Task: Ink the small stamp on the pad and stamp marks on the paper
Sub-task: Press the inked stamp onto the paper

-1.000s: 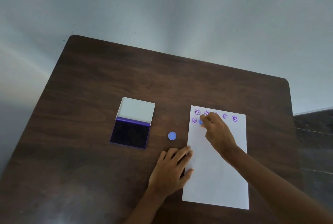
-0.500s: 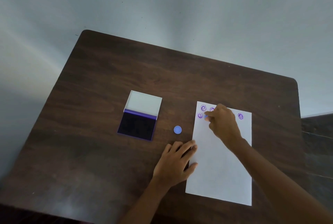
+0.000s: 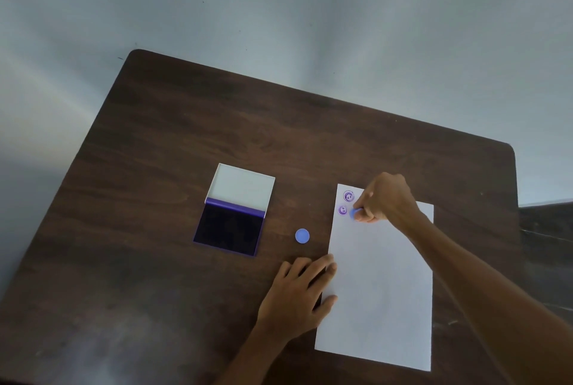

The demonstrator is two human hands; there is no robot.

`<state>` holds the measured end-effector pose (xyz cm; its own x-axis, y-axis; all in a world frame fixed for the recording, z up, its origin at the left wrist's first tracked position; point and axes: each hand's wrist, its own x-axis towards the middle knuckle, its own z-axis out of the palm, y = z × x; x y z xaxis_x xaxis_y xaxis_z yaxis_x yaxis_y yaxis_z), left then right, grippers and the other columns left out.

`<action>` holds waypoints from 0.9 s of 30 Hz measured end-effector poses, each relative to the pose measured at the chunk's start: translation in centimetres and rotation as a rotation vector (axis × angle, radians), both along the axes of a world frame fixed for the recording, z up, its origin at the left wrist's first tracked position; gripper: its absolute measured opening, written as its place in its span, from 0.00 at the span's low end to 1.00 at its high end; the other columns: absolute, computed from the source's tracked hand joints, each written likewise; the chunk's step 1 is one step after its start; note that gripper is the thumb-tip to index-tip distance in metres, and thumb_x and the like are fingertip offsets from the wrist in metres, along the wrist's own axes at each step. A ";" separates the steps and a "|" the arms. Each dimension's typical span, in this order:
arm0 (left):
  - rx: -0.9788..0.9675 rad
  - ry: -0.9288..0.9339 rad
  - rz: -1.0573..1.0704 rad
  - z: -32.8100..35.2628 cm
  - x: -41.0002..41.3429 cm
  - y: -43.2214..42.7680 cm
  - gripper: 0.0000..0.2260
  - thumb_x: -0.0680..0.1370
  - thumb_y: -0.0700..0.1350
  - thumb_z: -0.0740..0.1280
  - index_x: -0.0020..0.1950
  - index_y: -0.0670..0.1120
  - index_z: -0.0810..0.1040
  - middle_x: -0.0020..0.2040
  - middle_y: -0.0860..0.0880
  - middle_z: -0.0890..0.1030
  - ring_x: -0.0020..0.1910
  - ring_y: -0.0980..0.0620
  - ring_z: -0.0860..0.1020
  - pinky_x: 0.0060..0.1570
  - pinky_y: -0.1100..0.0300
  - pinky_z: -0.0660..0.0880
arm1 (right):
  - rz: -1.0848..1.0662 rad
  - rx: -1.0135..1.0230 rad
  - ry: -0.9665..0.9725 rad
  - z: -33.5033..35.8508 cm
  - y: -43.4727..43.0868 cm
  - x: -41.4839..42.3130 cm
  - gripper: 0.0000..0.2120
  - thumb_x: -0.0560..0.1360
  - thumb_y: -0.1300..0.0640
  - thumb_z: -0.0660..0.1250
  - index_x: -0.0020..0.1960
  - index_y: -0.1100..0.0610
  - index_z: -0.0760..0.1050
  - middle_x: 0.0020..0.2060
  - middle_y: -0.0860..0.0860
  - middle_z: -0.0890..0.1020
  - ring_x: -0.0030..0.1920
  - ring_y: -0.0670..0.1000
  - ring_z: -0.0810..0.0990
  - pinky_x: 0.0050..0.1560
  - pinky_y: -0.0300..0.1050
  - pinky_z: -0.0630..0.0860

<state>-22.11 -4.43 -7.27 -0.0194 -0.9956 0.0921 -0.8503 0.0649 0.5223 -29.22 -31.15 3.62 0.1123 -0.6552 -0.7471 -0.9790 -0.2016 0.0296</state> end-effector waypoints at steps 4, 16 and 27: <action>-0.020 -0.017 0.000 0.7 0.1 0.0 0.21 0.79 0.61 0.61 0.69 0.54 0.75 0.72 0.56 0.72 0.61 0.56 0.73 0.55 0.55 0.75 | -0.042 -0.157 -0.154 0.6 1.7 -0.6 0.14 0.64 0.52 0.80 0.47 0.56 0.86 0.42 0.52 0.87 0.43 0.51 0.84 0.52 0.44 0.80; -0.032 -0.010 0.004 0.8 0.4 -0.2 0.21 0.80 0.61 0.61 0.69 0.53 0.74 0.72 0.57 0.70 0.61 0.55 0.72 0.56 0.55 0.72 | -0.041 -0.356 -0.510 3.5 3.9 -3.0 0.07 0.69 0.59 0.76 0.47 0.58 0.86 0.40 0.54 0.87 0.32 0.50 0.80 0.38 0.40 0.76; -0.063 -0.019 0.008 1.3 0.4 -0.1 0.21 0.80 0.59 0.62 0.70 0.53 0.75 0.71 0.56 0.72 0.60 0.55 0.72 0.55 0.54 0.74 | -0.723 -0.244 -1.098 7.2 7.5 -9.4 0.08 0.74 0.57 0.72 0.53 0.55 0.83 0.46 0.53 0.87 0.46 0.51 0.86 0.50 0.42 0.81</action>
<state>-21.72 -4.57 -5.96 -0.0143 -0.9879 0.1542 -0.8607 0.0907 0.5010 -38.63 -23.68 10.80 0.1493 -0.9248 -0.3499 -0.4026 0.2663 -0.8758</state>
